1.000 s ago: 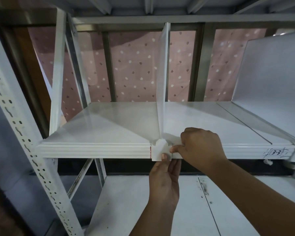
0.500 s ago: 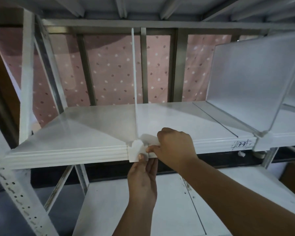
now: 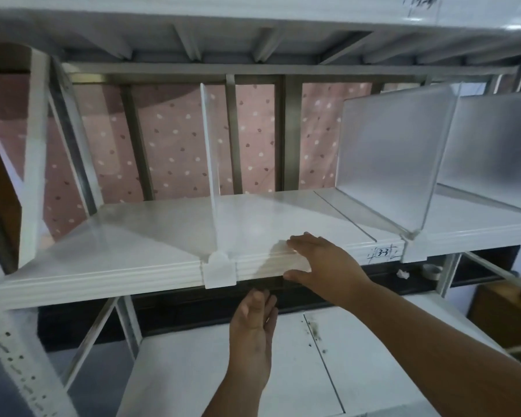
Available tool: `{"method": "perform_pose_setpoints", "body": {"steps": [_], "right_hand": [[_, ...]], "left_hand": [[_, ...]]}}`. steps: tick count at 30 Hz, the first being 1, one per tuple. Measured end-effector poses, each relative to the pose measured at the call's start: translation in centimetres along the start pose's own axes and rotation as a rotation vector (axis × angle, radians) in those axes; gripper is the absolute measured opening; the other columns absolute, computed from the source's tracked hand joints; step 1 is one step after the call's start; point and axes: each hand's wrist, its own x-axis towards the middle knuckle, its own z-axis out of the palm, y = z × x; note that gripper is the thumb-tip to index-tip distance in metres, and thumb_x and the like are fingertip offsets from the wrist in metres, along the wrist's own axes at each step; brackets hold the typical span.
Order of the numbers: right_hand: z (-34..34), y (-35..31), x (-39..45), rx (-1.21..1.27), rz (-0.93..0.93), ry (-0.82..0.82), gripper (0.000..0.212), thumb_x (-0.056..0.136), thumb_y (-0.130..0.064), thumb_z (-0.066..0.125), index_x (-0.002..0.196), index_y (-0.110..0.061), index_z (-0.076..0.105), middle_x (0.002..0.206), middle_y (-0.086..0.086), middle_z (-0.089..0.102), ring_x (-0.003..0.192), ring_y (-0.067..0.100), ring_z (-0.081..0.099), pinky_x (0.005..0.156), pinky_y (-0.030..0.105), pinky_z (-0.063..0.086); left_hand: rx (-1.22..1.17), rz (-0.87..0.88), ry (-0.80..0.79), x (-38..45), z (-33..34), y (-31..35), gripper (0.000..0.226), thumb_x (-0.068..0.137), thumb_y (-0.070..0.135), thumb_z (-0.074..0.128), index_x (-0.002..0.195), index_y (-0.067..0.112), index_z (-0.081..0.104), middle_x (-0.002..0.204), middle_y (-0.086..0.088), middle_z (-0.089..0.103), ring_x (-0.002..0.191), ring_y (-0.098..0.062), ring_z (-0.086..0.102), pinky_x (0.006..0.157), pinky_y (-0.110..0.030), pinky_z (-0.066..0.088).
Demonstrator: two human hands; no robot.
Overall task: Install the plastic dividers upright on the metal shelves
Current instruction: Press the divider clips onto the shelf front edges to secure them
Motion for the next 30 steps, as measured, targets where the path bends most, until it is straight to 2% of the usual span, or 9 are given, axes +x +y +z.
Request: {"method": "perform_pose_setpoints", "body": {"steps": [5,13,18,21,23,26,28,29,30], "right_hand": [[-3.3,5.0,-3.7,-0.025,0.116,0.106,0.056,0.089,-0.05,0.063,0.142,-0.035,0.05,0.148,-0.017,0.05,0.137,0.005,0.043,0.106,0.024,0.035],[-9.8,15.1,-10.9,-0.052,0.354,0.189,0.033,0.091,-0.041,0.065,0.122,-0.03,0.067,0.125,-0.013,0.067,0.095,0.006,0.067,0.08,0.021,0.048],[-11.4,20.5,-11.9,-0.101,0.481,0.126,0.031,0.091,-0.038,0.064,0.121,-0.028,0.069,0.123,-0.008,0.068,0.106,0.015,0.064,0.082,0.028,0.047],[-11.4,22.8,-10.4,-0.059,0.504,0.06,0.039,0.088,-0.033,0.07,0.126,-0.027,0.065,0.129,-0.006,0.065,0.109,0.015,0.062,0.087,0.028,0.048],[-11.0,24.0,-8.9,-0.066,0.464,0.015,0.045,0.087,-0.034,0.072,0.131,-0.027,0.062,0.133,-0.006,0.063,0.114,0.016,0.06,0.093,0.027,0.047],[-10.2,25.0,-6.5,0.003,0.402,-0.031,0.053,0.084,-0.034,0.076,0.134,-0.025,0.06,0.13,-0.007,0.062,0.113,0.015,0.06,0.092,0.025,0.047],[-9.6,25.5,-5.0,0.055,0.341,-0.056,0.035,0.083,-0.033,0.078,0.116,-0.029,0.067,0.111,-0.016,0.064,0.103,0.013,0.062,0.086,0.023,0.049],[-9.3,25.7,-4.4,0.04,0.304,-0.069,0.017,0.084,-0.033,0.077,0.097,-0.032,0.065,0.096,-0.019,0.065,0.093,0.014,0.064,0.076,0.021,0.047],[-9.1,25.9,-4.0,0.011,0.282,-0.077,0.019,0.084,-0.033,0.076,0.079,-0.034,0.058,0.082,-0.019,0.063,0.082,0.015,0.063,0.066,0.02,0.043]], "left_hand": [[0.02,-0.102,-0.046,-0.6,4.3,-4.1,0.075,0.069,0.027,0.083,0.136,0.003,0.058,0.124,-0.014,0.075,0.118,-0.027,0.071,0.109,-0.042,0.049],[0.028,-0.276,-0.249,-0.6,14.4,-11.7,0.08,0.062,0.025,0.09,0.134,0.006,0.06,0.117,-0.01,0.079,0.116,-0.025,0.072,0.109,-0.04,0.051],[-0.01,-0.398,-0.271,-0.2,20.8,-16.5,0.049,0.087,0.011,0.081,0.132,0.005,0.063,0.117,-0.008,0.078,0.116,-0.021,0.071,0.11,-0.038,0.05],[-0.047,-0.442,-0.272,1.1,23.6,-18.1,0.017,0.093,0.009,0.075,0.11,0.008,0.074,0.098,-0.002,0.079,0.115,-0.022,0.069,0.113,-0.04,0.048],[-0.068,-0.447,-0.244,1.9,25.0,-18.5,0.014,0.094,0.01,0.074,0.108,0.008,0.074,0.102,-0.003,0.078,0.119,-0.023,0.068,0.112,-0.039,0.049],[-0.113,-0.434,-0.242,2.9,26.1,-19.0,0.017,0.097,0.008,0.071,0.114,0.01,0.072,0.104,-0.006,0.075,0.105,-0.02,0.069,0.112,-0.038,0.048],[-0.154,-0.434,-0.209,3.5,26.5,-19.1,0.023,0.098,0.006,0.068,0.121,0.008,0.069,0.109,-0.008,0.072,0.102,-0.02,0.067,0.109,-0.036,0.049],[-0.167,-0.432,-0.188,3.8,26.6,-19.2,0.028,0.098,0.006,0.068,0.126,0.006,0.067,0.113,-0.011,0.071,0.104,-0.022,0.067,0.106,-0.035,0.051],[-0.172,-0.428,-0.176,4.1,26.6,-19.3,0.031,0.098,0.005,0.067,0.129,0.003,0.066,0.118,-0.014,0.07,0.108,-0.024,0.067,0.104,-0.035,0.052]]}}
